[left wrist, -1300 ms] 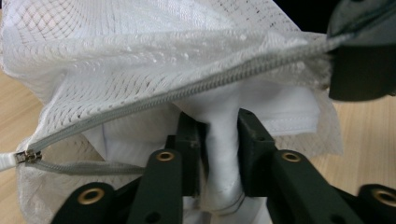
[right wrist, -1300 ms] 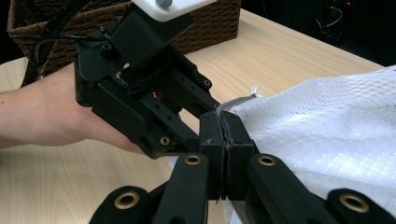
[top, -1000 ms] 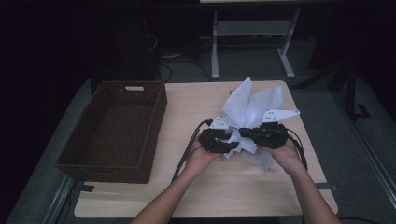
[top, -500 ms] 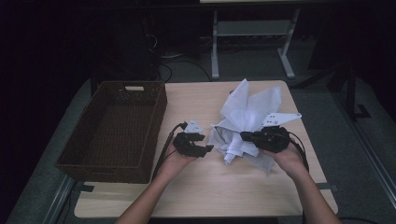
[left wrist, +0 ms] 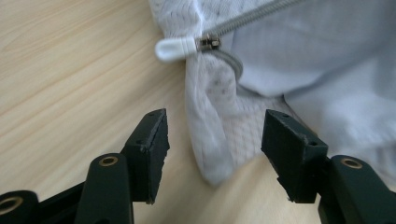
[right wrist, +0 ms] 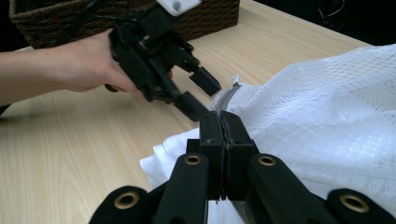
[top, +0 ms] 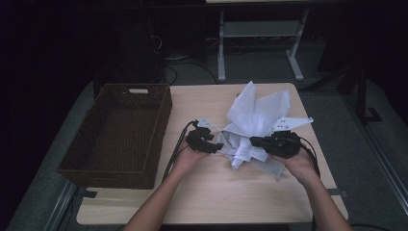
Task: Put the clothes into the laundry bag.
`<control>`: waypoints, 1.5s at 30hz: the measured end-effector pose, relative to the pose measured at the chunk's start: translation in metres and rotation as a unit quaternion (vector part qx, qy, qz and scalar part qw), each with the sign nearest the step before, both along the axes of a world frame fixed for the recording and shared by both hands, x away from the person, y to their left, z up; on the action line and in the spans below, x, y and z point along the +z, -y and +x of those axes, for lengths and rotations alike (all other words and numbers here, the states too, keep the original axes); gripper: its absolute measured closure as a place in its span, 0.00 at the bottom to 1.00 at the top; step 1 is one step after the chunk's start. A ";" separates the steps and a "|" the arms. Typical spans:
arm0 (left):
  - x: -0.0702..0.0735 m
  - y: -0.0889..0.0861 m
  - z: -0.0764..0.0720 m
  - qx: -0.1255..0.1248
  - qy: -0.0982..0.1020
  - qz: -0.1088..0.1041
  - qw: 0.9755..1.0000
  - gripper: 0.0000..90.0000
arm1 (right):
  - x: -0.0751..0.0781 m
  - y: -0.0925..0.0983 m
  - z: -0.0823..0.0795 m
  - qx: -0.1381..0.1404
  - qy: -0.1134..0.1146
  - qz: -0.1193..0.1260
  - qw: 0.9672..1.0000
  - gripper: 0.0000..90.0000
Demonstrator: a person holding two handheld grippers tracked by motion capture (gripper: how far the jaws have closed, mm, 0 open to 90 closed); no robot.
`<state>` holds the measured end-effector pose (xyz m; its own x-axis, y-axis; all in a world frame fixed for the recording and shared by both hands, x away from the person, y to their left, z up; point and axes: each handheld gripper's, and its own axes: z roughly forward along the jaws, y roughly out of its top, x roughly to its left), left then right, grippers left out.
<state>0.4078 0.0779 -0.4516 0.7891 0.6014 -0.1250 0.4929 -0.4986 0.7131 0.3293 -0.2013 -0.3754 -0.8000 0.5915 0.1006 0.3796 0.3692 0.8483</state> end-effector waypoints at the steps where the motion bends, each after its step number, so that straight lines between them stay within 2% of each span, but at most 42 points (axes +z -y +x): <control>1: -0.001 0.003 0.002 -0.002 0.001 0.007 1.000 0.52 | 0.000 0.000 0.000 0.000 0.000 0.000 1.000 0.98; 3: -0.002 0.007 0.006 -0.009 0.001 0.016 1.000 0.61 | 0.000 0.000 0.000 0.000 0.001 0.000 1.000 0.98; 7: -0.004 0.008 0.007 -0.024 -0.001 0.018 1.000 0.92 | 0.000 0.000 0.001 -0.001 0.002 -0.002 1.000 0.98; 9: -0.004 0.006 0.006 -0.029 -0.005 0.020 0.999 0.97 | -0.001 0.001 0.001 -0.002 0.002 -0.003 1.000 0.98; 18: 0.000 0.001 -0.008 -0.046 -0.013 0.019 0.999 0.98 | -0.004 0.003 0.004 -0.011 -0.001 -0.008 1.000 0.98; 30: 0.004 -0.009 -0.036 -0.070 -0.033 -0.003 0.997 0.98 | -0.013 0.008 0.009 -0.029 -0.009 -0.017 0.999 0.98; 35: 0.006 -0.010 -0.053 -0.087 -0.035 0.000 0.996 0.98 | -0.017 0.011 0.011 -0.036 -0.011 -0.021 0.999 0.98; 39: 0.004 -0.007 -0.070 -0.108 -0.038 0.007 0.993 0.98 | -0.019 0.011 0.011 -0.037 -0.014 -0.025 0.999 0.97; 42: 0.001 -0.007 -0.076 -0.110 -0.036 0.006 0.993 0.98 | -0.018 0.013 0.008 -0.042 -0.021 -0.013 0.999 0.83; 45: -0.003 -0.008 -0.078 -0.105 -0.039 0.009 0.994 0.98 | -0.012 0.020 -0.002 -0.047 -0.024 0.004 0.999 0.69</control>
<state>0.3296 0.0857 -0.4546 0.8854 0.4279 -0.1817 0.4308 -0.6084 0.6665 0.3270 -0.2211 -0.3872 -0.7354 0.6627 0.1417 0.4522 0.3242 0.8309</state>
